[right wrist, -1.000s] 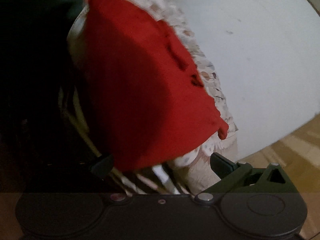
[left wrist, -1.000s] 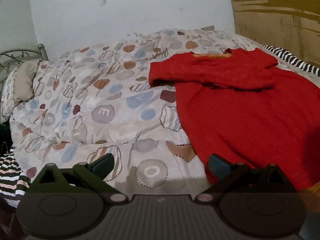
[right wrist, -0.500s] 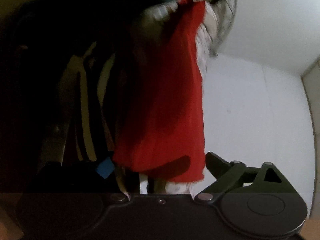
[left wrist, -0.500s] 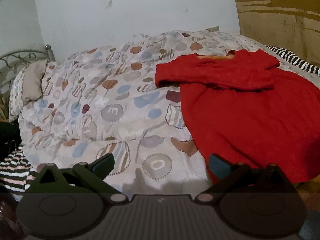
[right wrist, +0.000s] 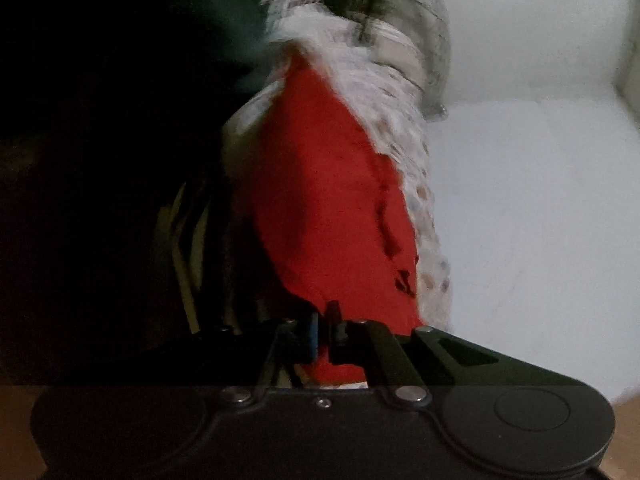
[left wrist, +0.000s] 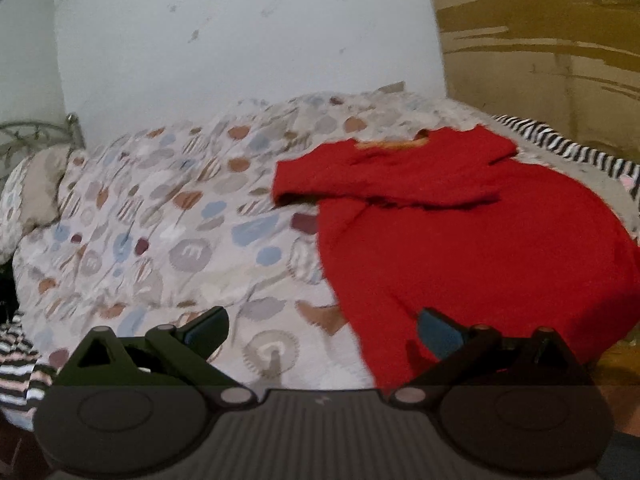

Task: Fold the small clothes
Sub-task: 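Lift the hem with the right gripper and fold it toward the collar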

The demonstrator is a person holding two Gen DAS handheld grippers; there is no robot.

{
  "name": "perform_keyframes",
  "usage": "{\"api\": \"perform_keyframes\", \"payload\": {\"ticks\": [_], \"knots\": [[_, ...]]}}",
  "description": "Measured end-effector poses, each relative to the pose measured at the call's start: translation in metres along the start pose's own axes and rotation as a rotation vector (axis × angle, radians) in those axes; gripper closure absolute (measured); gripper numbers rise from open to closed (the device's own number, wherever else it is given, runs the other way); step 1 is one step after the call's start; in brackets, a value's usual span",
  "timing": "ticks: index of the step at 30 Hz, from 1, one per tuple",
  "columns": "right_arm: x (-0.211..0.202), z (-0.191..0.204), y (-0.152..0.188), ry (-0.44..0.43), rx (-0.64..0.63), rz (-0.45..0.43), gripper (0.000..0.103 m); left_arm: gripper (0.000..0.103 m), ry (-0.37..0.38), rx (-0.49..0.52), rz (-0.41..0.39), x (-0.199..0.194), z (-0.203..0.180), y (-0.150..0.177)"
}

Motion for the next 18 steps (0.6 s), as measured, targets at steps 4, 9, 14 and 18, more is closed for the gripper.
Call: {"api": "perform_keyframes", "payload": {"ticks": [4,9,14,18], "knots": [[-0.025,-0.059,-0.031,-0.025,0.241,-0.066,0.1,0.0,0.039,0.016,-0.044,-0.007,-0.015,-0.003],[-0.035,-0.138,-0.052,-0.074,0.519,-0.13,0.101,0.0,0.102,0.016,-0.068,-0.014,-0.029,-0.002],[-0.029,-0.205,-0.056,-0.135,0.772,-0.147,0.101,0.0,0.16,0.014,-0.098,-0.025,-0.035,0.002],[-0.025,-0.233,-0.053,-0.15,0.86,-0.167,0.101,0.0,0.201,-0.016,-0.113,-0.037,-0.045,0.004]]}}
Point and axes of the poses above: each gripper's, at about its wrist camera, not at the fingertips, and x roughly the way its jaws point, z to its left, y to its underside, the point moved 6 cm from there along x, roughly the way its jaws point, and after that the axes turned 14 degrees about -y, right-handed, at the moved point
